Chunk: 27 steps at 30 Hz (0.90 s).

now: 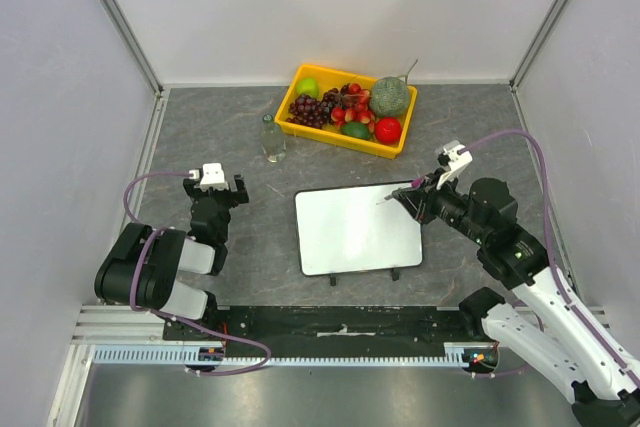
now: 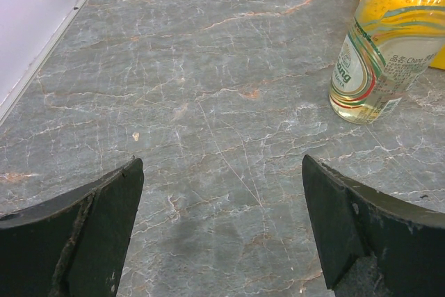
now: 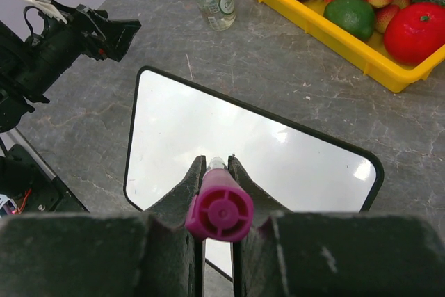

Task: Write a sentence on the whiteboard

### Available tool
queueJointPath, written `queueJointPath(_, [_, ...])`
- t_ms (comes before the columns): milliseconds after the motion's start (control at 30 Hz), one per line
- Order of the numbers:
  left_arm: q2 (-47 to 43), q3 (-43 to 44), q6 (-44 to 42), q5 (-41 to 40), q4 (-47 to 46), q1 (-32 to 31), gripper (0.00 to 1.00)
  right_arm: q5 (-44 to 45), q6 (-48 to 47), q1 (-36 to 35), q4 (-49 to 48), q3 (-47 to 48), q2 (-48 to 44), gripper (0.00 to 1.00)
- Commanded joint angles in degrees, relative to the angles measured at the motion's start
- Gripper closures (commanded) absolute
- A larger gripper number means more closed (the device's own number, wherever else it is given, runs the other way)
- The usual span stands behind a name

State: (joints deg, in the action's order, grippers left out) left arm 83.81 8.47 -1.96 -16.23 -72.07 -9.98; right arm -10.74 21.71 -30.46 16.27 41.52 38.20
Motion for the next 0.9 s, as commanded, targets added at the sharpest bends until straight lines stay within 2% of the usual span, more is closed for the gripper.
queueJointPath(0, [-0.14, 1.20, -0.50, -0.56, -1.67, 0.40, 0.00, 1.34, -1.50, 0.31, 0.08, 1.99, -1.37, 1.00])
queueJointPath(867, [-0.05, 1.29, -0.42, -0.38, -1.49, 0.49, 0.00, 1.69, -1.50, 0.31, 3.15, 4.19, -4.71, 1.00])
